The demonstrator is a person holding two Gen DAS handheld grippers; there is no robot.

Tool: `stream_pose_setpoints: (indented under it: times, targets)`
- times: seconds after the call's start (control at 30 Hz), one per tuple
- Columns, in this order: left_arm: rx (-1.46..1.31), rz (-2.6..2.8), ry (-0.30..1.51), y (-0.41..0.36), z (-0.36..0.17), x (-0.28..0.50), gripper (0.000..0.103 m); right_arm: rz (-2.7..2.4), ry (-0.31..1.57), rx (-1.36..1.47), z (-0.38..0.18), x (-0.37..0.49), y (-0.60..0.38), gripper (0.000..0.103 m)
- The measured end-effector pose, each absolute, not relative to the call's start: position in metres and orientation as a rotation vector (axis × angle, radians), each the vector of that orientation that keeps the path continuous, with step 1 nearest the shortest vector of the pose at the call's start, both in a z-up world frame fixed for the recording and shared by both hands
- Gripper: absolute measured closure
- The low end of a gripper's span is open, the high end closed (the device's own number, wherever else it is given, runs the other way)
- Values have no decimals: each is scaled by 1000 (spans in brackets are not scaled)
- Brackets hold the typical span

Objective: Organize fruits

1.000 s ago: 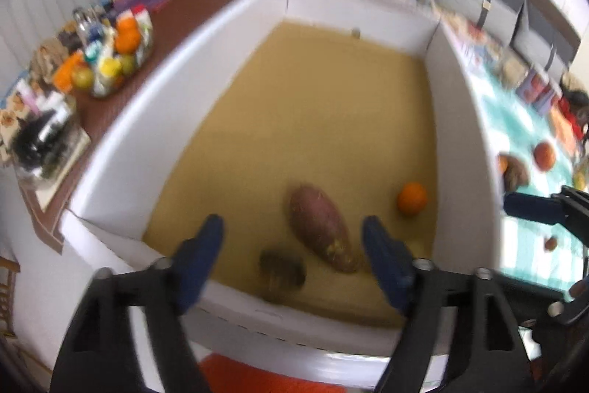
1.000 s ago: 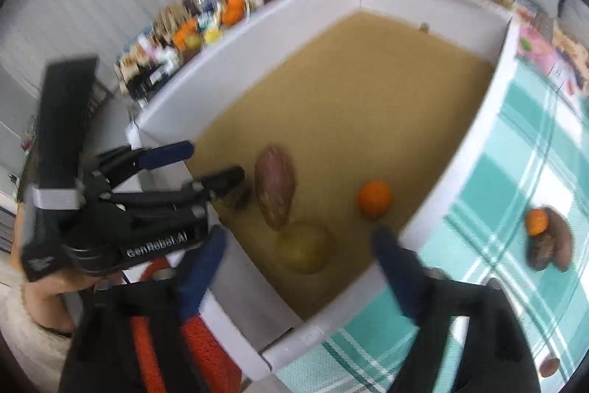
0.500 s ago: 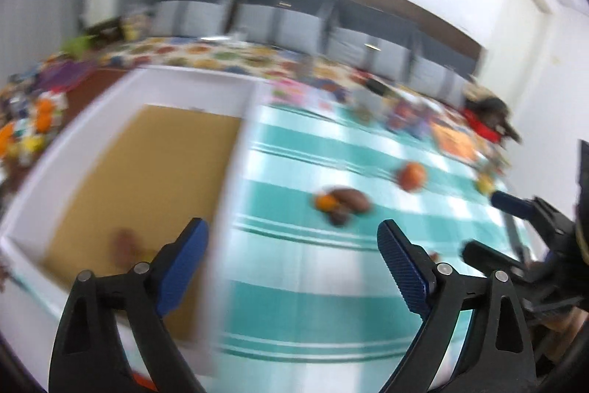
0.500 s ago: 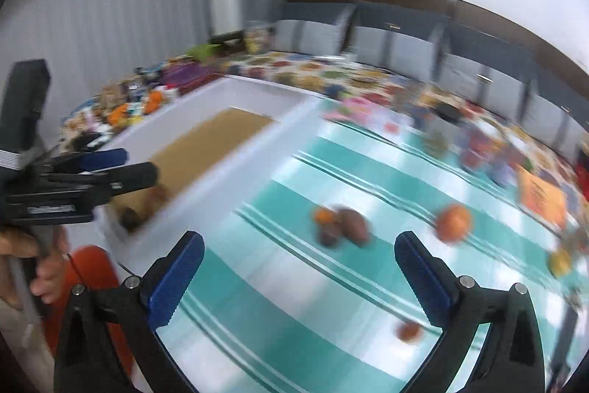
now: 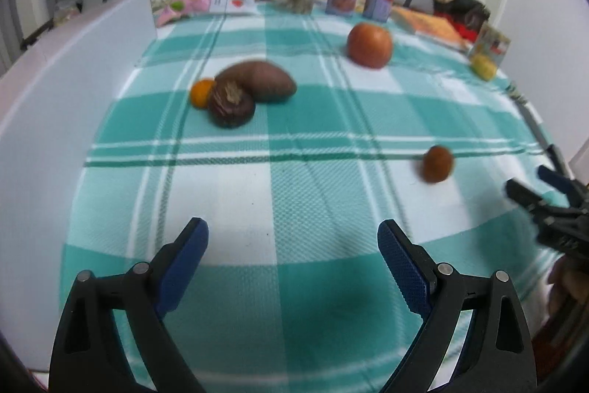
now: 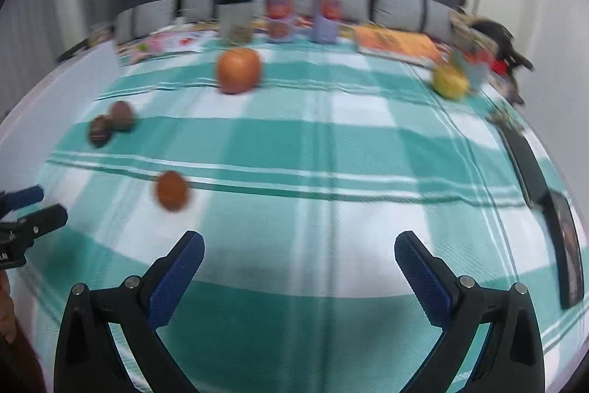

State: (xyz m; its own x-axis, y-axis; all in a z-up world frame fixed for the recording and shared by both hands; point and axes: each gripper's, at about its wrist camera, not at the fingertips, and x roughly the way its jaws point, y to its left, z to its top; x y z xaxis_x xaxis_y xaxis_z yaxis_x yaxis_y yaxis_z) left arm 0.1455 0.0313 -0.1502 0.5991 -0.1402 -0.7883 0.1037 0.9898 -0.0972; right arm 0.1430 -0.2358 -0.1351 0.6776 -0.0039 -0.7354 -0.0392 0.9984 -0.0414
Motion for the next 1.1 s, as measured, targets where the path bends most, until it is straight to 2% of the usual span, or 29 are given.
stream_pose_setpoints:
  times: [0.13,0.37,1.1]
  targets:
    - [-33,-100,920,30,-164,154,9,-53,845,-63,-142,159,-256,1]
    - [12,-82,920,23,-170,156,3,-133,917,75,-161,171,-293,0]
    - [20,-75,921,22,-171,159,1,-155,933,46,-165,175,-291,0]
